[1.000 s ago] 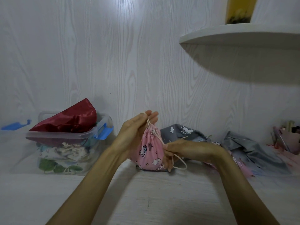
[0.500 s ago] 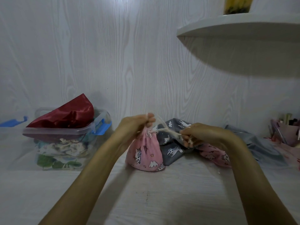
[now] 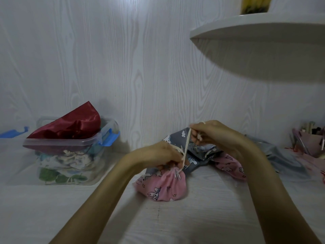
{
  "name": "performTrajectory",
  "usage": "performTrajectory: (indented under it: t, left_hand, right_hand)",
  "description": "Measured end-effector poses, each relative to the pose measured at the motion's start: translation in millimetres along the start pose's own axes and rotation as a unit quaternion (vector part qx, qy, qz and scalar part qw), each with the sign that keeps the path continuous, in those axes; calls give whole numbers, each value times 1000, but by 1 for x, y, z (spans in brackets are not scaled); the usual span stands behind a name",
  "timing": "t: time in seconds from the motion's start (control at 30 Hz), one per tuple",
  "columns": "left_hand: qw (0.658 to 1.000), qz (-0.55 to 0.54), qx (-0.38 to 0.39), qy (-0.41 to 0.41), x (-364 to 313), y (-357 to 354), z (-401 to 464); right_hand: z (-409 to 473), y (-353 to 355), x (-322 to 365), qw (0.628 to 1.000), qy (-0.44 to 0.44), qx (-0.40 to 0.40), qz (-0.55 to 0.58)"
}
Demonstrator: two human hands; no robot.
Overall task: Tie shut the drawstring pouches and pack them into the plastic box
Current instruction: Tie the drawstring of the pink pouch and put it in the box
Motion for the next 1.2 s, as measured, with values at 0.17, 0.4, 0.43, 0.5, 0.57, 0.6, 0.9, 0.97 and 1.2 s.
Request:
performTrajectory:
  t: [0.17,0.4,0.43,0.5,0.57,0.6,0.9,0.97,1.2]
  left_hand:
    - [995,20,77,61,-3,-22,1]
    - [994,-19,111,-5,7,-11,-9]
    - [993,-55,108,2,8,-7,-8]
    - [988,-125,95,7,12,4,-8]
    - [982,-169,86,6,14,13,-9]
    - [981,-180,79,5,15,17,-10]
    - [962,-274,-16,12,21,36,-10]
    - [940,-340,-23,3,21,38,-9]
    - [921,-383,-71,-11,18,42,-13]
  right_hand:
    - [5,-27,3,997,25,22,-63]
    - [4,-50,5,991,48,92,-86]
    - [2,-49,2,992,15,106,-66]
    - [-6,-44,-3,985,-40,155,-59]
    - [-16,-38,-5,965,-65,231,-107]
    - [-19,-36,-7,954,-72,263,-128]
    - [-11,-10,6,989,11,72,-126]
    - [-17,-12,18,987,59,105,-103]
    - [-16,-25,20,976,60,143,-155]
Point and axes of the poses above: each hand's wrist, its own z-axis towards the middle knuckle, its own y-axis out of the back of the hand, x = y × z, the point moved 5 cm from there along z, towards the middle knuckle, and after that the axes turned 11 degrees about y, right-handed, at the moved point
